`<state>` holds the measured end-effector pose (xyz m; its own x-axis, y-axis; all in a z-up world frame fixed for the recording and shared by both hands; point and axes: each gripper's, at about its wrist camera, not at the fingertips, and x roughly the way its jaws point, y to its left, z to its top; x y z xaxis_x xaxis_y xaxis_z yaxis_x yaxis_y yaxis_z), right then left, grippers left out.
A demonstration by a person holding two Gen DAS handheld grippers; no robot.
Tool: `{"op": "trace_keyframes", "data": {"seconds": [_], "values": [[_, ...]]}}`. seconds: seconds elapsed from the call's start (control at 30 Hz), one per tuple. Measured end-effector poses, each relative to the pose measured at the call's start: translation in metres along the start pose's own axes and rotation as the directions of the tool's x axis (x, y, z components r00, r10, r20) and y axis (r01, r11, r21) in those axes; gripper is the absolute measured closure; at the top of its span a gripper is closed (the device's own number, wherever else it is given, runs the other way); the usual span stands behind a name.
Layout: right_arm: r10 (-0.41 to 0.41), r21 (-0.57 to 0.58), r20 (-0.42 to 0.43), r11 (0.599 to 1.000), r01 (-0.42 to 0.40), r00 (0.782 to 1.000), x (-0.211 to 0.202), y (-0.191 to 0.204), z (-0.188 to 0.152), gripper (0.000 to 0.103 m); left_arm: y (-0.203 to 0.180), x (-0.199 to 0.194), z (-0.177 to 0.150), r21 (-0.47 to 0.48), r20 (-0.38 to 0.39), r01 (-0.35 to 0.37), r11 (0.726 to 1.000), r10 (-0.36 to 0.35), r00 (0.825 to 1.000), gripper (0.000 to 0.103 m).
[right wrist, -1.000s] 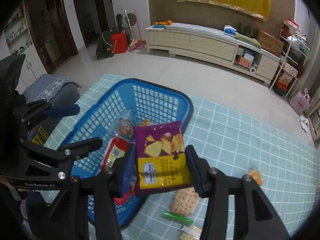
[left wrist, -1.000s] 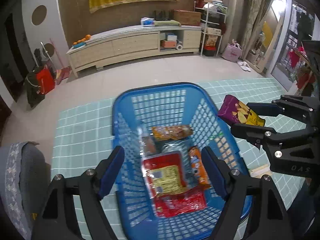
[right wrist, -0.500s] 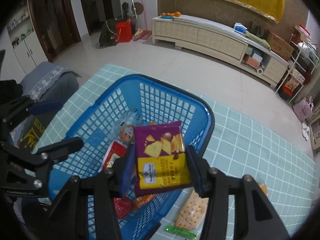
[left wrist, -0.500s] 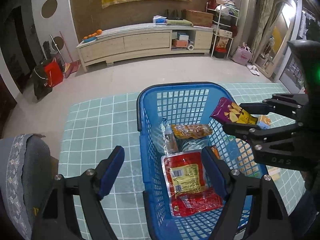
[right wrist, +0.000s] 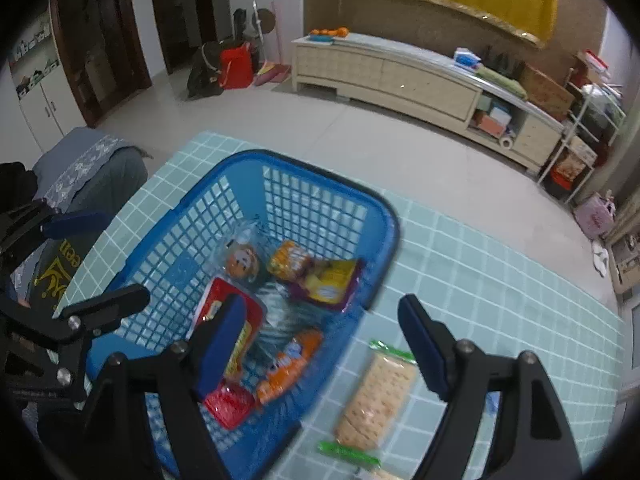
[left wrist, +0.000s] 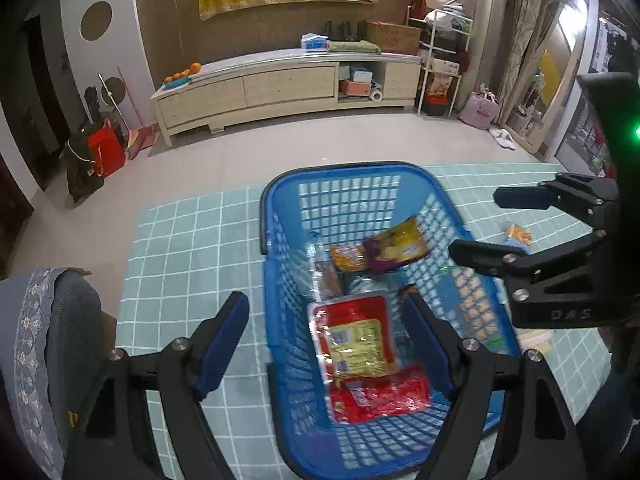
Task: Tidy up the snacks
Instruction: 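Move both open grippers back toward the cracker packs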
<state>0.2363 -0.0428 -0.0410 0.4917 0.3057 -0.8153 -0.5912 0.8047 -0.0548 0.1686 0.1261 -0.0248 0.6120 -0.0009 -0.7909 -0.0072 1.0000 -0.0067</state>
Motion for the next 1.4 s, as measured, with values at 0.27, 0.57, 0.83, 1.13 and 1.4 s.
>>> {"op": "trace_keyframes", "data": {"seconds": [0.27,0.57,0.83,1.13,1.4], "values": [[-0.029,0.056,0.033,0.998,0.027,0.999,-0.058,-0.035,-0.033,0.018,-0.049,-0.029,-0.003,0.048,0.028,0.043,0.998,-0.044,0.999,0.026],[-0.068,0.095,0.03,0.993,0.065,0.997,-0.094,-0.069,-0.079,0.018,-0.107,-0.042,-0.013,0.099,0.036,0.082,0.992,-0.085,0.996,0.025],[-0.022,0.077,0.011,0.997,0.021,1.0,-0.095,-0.092,-0.125,0.018,-0.156,-0.035,-0.036,0.142,0.013,0.087,0.986,-0.09,0.996,0.025],[0.125,-0.026,-0.059,0.992,-0.127,0.99,-0.05,-0.096,-0.186,0.018,-0.189,-0.003,-0.095,0.062,-0.067,0.08,0.995,-0.076,0.995,0.025],[0.2,-0.205,-0.126,0.953,-0.223,0.972,-0.005,-0.089,-0.212,0.018,-0.204,0.031,-0.123,0.013,-0.135,0.066,0.998,-0.064,0.989,0.025]]}}
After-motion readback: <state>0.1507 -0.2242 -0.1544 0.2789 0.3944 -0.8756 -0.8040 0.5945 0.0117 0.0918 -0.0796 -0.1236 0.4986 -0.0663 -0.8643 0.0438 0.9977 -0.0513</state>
